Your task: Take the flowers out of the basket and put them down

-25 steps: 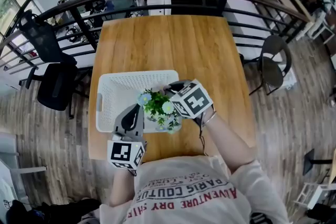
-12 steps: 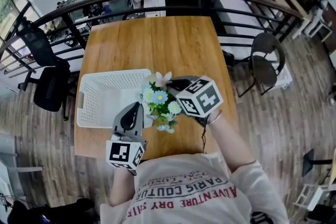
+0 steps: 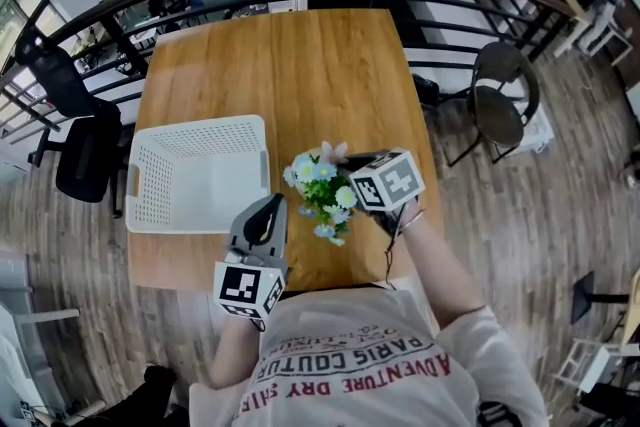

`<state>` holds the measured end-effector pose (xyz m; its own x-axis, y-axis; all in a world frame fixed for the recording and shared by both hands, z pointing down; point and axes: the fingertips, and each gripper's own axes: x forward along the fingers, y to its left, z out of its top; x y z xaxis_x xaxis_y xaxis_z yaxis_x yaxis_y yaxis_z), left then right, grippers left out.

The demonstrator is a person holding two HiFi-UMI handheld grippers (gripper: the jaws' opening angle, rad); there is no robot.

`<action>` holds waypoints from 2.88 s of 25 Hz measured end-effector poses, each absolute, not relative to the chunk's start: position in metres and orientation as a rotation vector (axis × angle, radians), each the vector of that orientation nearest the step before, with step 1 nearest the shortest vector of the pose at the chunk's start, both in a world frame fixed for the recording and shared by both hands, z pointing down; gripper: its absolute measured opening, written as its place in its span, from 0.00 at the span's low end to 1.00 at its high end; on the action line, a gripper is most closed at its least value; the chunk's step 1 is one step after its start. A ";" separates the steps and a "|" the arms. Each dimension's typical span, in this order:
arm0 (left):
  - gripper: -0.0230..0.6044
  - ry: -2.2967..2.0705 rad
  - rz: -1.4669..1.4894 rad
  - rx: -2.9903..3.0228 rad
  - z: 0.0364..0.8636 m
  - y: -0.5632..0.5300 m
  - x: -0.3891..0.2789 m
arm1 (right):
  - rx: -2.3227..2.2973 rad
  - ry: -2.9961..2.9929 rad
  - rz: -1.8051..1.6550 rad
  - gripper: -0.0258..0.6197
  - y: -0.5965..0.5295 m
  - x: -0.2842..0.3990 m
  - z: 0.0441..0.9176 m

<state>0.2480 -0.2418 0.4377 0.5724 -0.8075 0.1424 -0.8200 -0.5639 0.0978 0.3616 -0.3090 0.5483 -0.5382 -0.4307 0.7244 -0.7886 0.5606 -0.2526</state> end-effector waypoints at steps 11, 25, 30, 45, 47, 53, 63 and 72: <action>0.08 -1.411 0.210 2.556 0.471 -0.236 0.234 | 0.951 -1.981 0.945 0.16 -0.291 0.381 0.670; 0.08 -1.438 0.230 2.533 0.472 -0.224 0.216 | 1.123 -1.876 1.071 0.25 -0.290 0.397 0.702; 0.08 -1.446 0.222 2.556 0.462 -0.231 0.206 | 1.180 -1.820 0.930 0.33 -0.294 0.402 0.697; 0.08 -1.398 0.191 2.649 0.427 -0.252 0.151 | 1.546 -2.008 0.481 0.11 -0.328 0.365 0.533; 0.08 -1.398 0.188 2.665 0.419 -0.257 0.139 | 1.561 -2.068 0.419 0.11 -0.329 0.343 0.510; 0.08 -1.448 0.176 2.675 0.402 -0.269 0.090 | 1.501 -2.373 0.339 0.09 -0.323 0.262 0.454; 0.08 -1.543 0.159 2.617 0.408 -0.286 0.017 | 1.472 -2.552 0.068 0.09 -0.311 0.183 0.420; 0.08 -1.551 0.138 2.632 0.406 -0.296 0.004 | 1.436 -2.594 0.011 0.09 -0.306 0.167 0.417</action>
<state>0.0044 -0.2956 0.4062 0.4826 -0.8676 0.1200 -0.8752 -0.4831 0.0266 0.1670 -0.3062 0.4170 -0.5188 -0.8403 0.1569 -0.8417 0.5343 0.0784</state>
